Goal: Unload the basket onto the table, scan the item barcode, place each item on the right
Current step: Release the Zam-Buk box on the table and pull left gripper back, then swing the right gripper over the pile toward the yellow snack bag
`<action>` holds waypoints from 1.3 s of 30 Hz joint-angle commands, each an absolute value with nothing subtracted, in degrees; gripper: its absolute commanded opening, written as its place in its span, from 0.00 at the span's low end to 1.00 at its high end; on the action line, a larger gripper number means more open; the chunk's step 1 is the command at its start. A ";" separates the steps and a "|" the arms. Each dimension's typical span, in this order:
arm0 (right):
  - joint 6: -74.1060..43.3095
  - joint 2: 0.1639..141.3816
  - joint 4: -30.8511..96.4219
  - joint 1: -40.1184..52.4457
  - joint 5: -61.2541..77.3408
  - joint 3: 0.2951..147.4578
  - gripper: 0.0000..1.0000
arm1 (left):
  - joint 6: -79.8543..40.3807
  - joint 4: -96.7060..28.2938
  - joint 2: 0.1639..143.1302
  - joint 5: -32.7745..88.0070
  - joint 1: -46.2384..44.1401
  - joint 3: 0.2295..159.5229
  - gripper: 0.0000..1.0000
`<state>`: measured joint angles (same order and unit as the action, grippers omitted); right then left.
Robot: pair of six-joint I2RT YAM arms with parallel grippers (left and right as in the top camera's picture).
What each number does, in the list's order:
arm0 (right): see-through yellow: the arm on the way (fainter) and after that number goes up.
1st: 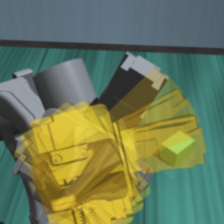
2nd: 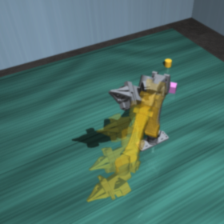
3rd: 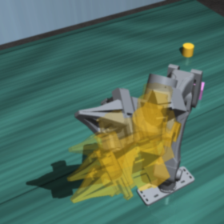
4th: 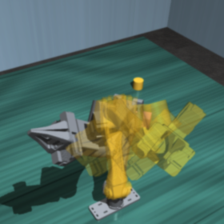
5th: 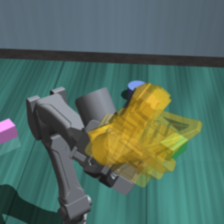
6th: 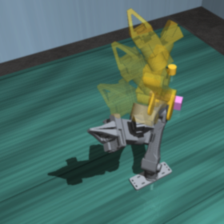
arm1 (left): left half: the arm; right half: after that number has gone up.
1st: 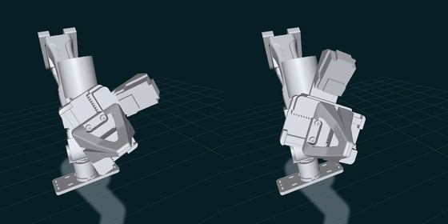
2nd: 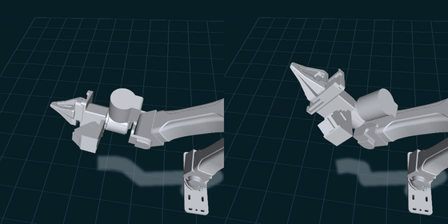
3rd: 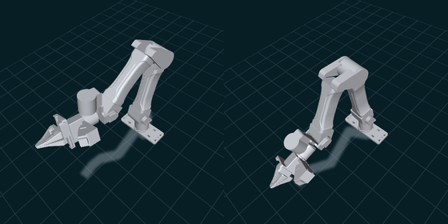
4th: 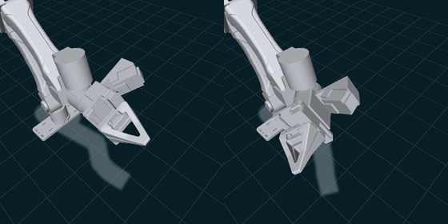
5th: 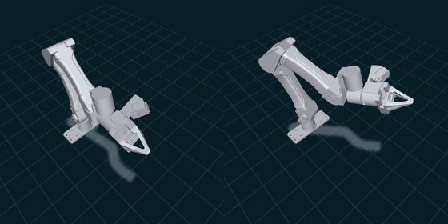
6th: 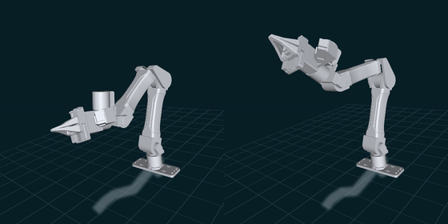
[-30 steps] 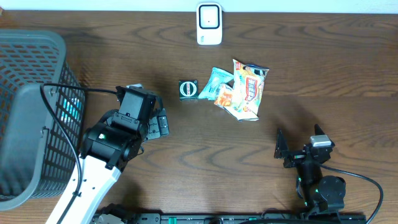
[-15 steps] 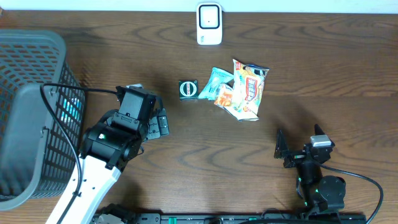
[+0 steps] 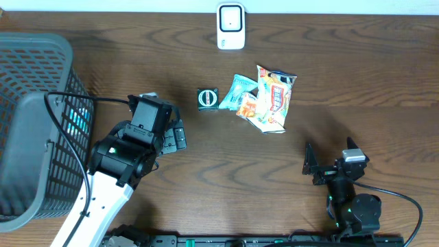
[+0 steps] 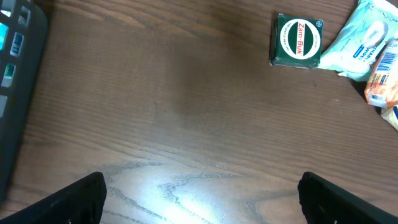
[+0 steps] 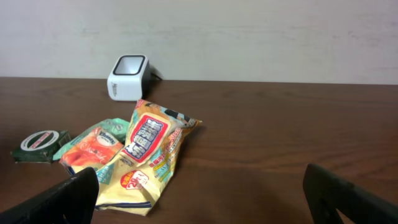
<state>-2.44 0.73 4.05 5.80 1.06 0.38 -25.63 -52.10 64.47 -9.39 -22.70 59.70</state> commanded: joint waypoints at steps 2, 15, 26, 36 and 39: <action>-3.16 0.54 4.32 6.22 0.99 0.32 0.99 | -25.52 -52.27 64.73 -10.35 -22.50 59.94 0.98; -7.99 0.54 3.36 6.22 5.98 0.32 0.99 | -25.52 -52.27 64.73 -10.33 -22.50 59.94 0.98; -28.25 0.54 -16.19 6.22 14.55 0.32 0.99 | -25.52 -52.27 64.73 -10.35 -22.50 59.94 0.98; -30.39 2.39 -48.25 6.22 1.52 1.93 0.99 | -25.52 -52.27 64.73 -10.33 -22.50 59.94 0.98; -30.35 6.50 -48.40 6.22 0.84 7.33 0.99 | -25.52 -52.27 64.73 -10.33 -22.50 59.94 0.98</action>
